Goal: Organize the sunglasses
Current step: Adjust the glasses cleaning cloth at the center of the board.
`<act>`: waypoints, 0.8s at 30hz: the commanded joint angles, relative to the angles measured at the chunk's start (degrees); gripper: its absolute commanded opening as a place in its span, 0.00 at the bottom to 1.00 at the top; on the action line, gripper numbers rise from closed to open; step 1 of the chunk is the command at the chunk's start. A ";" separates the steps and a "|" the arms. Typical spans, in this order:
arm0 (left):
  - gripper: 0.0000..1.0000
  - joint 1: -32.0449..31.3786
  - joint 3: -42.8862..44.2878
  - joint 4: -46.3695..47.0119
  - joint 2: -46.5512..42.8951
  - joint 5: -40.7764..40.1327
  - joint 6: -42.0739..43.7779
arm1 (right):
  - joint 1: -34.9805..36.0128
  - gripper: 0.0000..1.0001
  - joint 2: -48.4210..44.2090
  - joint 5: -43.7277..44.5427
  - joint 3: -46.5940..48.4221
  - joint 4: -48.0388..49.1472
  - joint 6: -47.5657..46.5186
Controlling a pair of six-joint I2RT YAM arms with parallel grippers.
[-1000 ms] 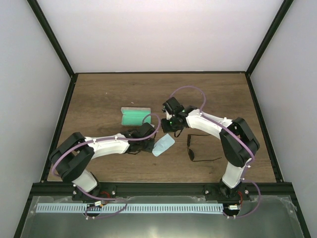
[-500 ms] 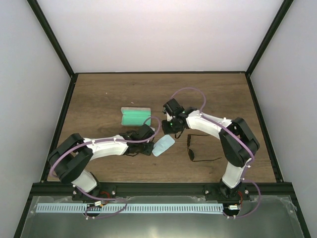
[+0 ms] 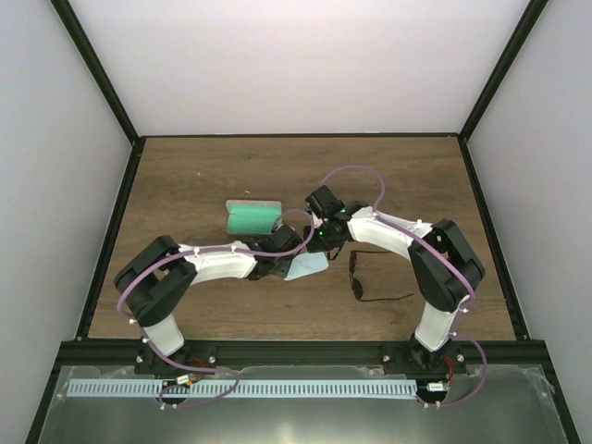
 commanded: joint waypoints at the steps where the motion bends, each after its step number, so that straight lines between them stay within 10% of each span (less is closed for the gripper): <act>1: 0.53 0.59 1.47 -8.79 6.47 -7.16 0.00 | -0.25 0.05 -0.82 0.95 0.94 -0.71 0.37; 12: 0.63 2.94 4.53 -7.70 1.32 -2.94 1.27 | -0.63 0.15 -1.70 3.64 1.72 -2.65 0.29; 24: 1.00 2.94 -3.67 -1.64 -14.94 5.42 -8.47 | -0.64 0.33 -0.09 3.69 -1.33 -1.89 0.27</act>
